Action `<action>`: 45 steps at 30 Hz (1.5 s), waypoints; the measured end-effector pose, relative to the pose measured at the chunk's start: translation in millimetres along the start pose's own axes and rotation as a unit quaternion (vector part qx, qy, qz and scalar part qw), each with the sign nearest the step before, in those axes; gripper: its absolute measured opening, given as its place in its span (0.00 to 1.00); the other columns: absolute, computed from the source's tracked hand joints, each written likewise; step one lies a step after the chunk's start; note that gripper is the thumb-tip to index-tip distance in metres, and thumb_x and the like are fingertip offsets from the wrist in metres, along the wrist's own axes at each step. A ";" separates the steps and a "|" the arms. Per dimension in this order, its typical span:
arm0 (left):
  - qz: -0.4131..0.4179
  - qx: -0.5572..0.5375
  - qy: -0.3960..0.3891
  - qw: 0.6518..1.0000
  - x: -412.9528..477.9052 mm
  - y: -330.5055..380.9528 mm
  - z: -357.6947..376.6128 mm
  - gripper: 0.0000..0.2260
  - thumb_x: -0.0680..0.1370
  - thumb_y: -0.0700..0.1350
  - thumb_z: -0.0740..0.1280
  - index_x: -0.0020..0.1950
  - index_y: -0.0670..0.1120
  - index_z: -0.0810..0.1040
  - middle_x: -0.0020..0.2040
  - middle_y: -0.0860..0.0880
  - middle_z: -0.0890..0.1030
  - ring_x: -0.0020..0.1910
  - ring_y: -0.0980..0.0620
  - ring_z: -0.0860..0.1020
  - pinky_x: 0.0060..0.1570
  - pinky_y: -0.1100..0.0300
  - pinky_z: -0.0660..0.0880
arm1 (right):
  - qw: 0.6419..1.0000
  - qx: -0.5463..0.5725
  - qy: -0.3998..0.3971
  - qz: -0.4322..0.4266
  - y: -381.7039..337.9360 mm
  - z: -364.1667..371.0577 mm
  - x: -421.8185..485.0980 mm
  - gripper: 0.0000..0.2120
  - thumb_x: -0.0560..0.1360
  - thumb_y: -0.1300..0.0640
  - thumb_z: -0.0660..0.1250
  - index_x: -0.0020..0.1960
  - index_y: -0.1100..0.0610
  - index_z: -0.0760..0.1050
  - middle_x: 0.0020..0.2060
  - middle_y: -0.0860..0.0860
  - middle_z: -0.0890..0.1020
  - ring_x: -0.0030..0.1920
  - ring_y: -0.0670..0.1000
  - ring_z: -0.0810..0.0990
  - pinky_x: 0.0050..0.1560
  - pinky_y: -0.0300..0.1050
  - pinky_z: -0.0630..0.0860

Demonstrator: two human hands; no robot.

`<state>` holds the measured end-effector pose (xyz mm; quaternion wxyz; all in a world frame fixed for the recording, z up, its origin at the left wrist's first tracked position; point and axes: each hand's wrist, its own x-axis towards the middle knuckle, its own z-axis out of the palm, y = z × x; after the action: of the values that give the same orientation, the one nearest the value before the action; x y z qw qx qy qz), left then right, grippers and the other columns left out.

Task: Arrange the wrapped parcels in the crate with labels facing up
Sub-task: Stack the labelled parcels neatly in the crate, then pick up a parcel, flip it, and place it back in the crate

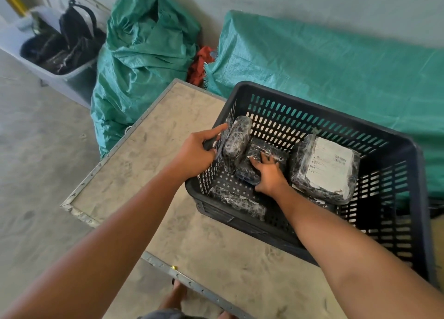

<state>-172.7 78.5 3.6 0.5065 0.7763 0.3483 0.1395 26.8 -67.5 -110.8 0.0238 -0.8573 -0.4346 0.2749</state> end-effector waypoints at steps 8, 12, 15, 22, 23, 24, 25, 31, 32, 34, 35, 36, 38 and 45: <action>-0.007 -0.011 -0.001 1.000 -1.3 1.9 -1.4 0.34 0.78 0.29 0.62 0.72 0.64 0.73 0.67 0.52 0.79 0.25 0.60 0.71 0.26 0.65 0.69 | 0.983 0.044 0.147 -0.105 1.4 -45.9 -24.3 0.33 0.77 0.66 0.69 0.77 0.42 0.70 0.79 0.54 0.67 0.45 0.39 0.79 0.63 0.57 0.77; -0.005 0.003 0.001 1.000 -1.4 4.3 -1.5 0.34 0.78 0.29 0.63 0.72 0.65 0.73 0.67 0.52 0.79 0.25 0.62 0.73 0.26 0.67 0.70 | 0.982 -0.063 0.161 -0.073 12.2 -53.4 -24.8 0.25 0.82 0.57 0.66 0.74 0.37 0.71 0.83 0.53 0.56 0.81 0.61 0.56 0.76 0.71 0.51; -0.005 0.009 0.007 1.000 -1.5 5.0 -1.4 0.34 0.78 0.28 0.63 0.70 0.66 0.73 0.66 0.52 0.79 0.25 0.60 0.72 0.26 0.66 0.70 | 0.988 -0.073 0.125 -0.051 8.9 -57.3 -24.7 0.33 0.80 0.60 0.68 0.77 0.33 0.65 0.83 0.55 0.53 0.80 0.63 0.56 0.76 0.68 0.58; -0.005 0.002 0.008 1.000 -1.2 3.5 -0.8 0.32 0.79 0.31 0.64 0.72 0.64 0.73 0.66 0.53 0.79 0.24 0.59 0.69 0.26 0.64 0.70 | 0.980 0.102 0.156 -0.073 9.7 -91.7 -27.8 0.28 0.78 0.58 0.70 0.74 0.39 0.72 0.75 0.55 0.73 0.70 0.59 0.75 0.72 0.64 0.69; -0.005 0.002 0.008 1.000 -1.3 3.1 -0.7 0.31 0.80 0.31 0.64 0.72 0.64 0.73 0.66 0.54 0.79 0.23 0.59 0.69 0.25 0.64 0.69 | 0.973 0.136 0.166 -0.085 10.9 -98.8 -31.5 0.28 0.77 0.59 0.71 0.73 0.39 0.73 0.73 0.53 0.75 0.67 0.55 0.78 0.70 0.62 0.72; -0.005 0.004 0.007 1.000 -1.7 2.7 -0.7 0.30 0.80 0.32 0.64 0.71 0.65 0.73 0.65 0.54 0.79 0.22 0.59 0.68 0.24 0.64 0.68 | 0.967 0.162 0.172 -0.099 11.8 -105.3 -37.2 0.27 0.76 0.59 0.72 0.72 0.39 0.75 0.72 0.50 0.77 0.65 0.51 0.79 0.69 0.59 0.75; -0.004 0.006 0.009 1.000 -1.8 2.3 -0.2 0.29 0.80 0.34 0.65 0.71 0.65 0.74 0.64 0.54 0.80 0.22 0.59 0.68 0.23 0.64 0.68 | 0.960 0.186 0.176 -0.112 13.1 -111.4 -44.4 0.27 0.76 0.58 0.73 0.70 0.37 0.76 0.71 0.47 0.78 0.65 0.47 0.79 0.69 0.58 0.75; 0.023 0.092 0.026 0.995 -4.2 3.5 -0.2 0.22 0.80 0.45 0.68 0.71 0.64 0.74 0.62 0.45 0.82 0.39 0.60 0.82 0.38 0.61 0.80 | 0.941 0.256 0.188 -0.119 19.6 -151.3 -89.8 0.25 0.75 0.54 0.74 0.63 0.26 0.76 0.69 0.37 0.78 0.65 0.52 0.81 0.68 0.59 0.76; 0.047 0.152 0.046 0.986 -4.2 4.1 -0.2 0.22 0.79 0.46 0.69 0.72 0.62 0.74 0.71 0.45 0.76 0.58 0.55 0.81 0.54 0.55 0.80 | 0.937 0.266 0.192 -0.123 21.9 -158.6 -96.9 0.25 0.75 0.54 0.74 0.64 0.28 0.77 0.66 0.33 0.79 0.65 0.43 0.79 0.72 0.55 0.72; 0.129 0.211 0.088 0.965 -6.2 10.4 1.3 0.20 0.78 0.47 0.71 0.70 0.57 0.78 0.77 0.46 0.68 0.76 0.44 0.66 0.71 0.47 0.67 | 0.929 0.280 0.199 -0.134 27.0 -172.7 -111.7 0.24 0.74 0.52 0.75 0.63 0.29 0.78 0.60 0.24 0.78 0.61 0.25 0.73 0.70 0.43 0.64; 0.170 0.191 0.098 0.962 -6.9 16.7 3.5 0.18 0.78 0.47 0.72 0.67 0.57 0.80 0.77 0.48 0.68 0.77 0.45 0.64 0.72 0.48 0.65 | 0.926 0.287 0.202 -0.140 30.0 -178.6 -118.4 0.23 0.74 0.52 0.75 0.63 0.29 0.78 0.59 0.22 0.78 0.60 0.22 0.71 0.67 0.40 0.62; 0.195 0.151 0.094 0.965 -7.8 25.3 5.9 0.16 0.77 0.48 0.73 0.65 0.58 0.81 0.76 0.51 0.69 0.77 0.49 0.64 0.72 0.50 0.65 | 0.921 0.296 0.206 -0.144 32.9 -183.9 -124.3 0.23 0.74 0.52 0.76 0.62 0.29 0.79 0.59 0.23 0.78 0.61 0.22 0.71 0.67 0.39 0.61; 0.197 0.038 0.033 0.979 -10.1 46.4 12.2 0.15 0.75 0.53 0.74 0.61 0.63 0.82 0.76 0.57 0.68 0.75 0.58 0.65 0.70 0.55 0.65 | 0.912 0.318 0.211 -0.148 37.3 -193.0 -134.1 0.22 0.73 0.50 0.77 0.62 0.30 0.80 0.62 0.27 0.79 0.65 0.28 0.73 0.72 0.46 0.64; 0.178 -0.168 -0.224 0.943 -9.0 97.0 19.2 0.25 0.74 0.45 0.76 0.69 0.59 0.78 0.76 0.57 0.69 0.77 0.60 0.61 0.70 0.53 0.70 | 0.859 0.443 0.176 -0.188 51.2 -203.3 -146.4 0.23 0.68 0.50 0.80 0.63 0.42 0.84 0.64 0.44 0.84 0.68 0.48 0.79 0.73 0.64 0.68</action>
<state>-129.5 35.4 82.0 0.6613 0.7407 0.0535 0.1058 95.4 -170.1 113.2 0.5284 -0.6925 -0.4084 0.2730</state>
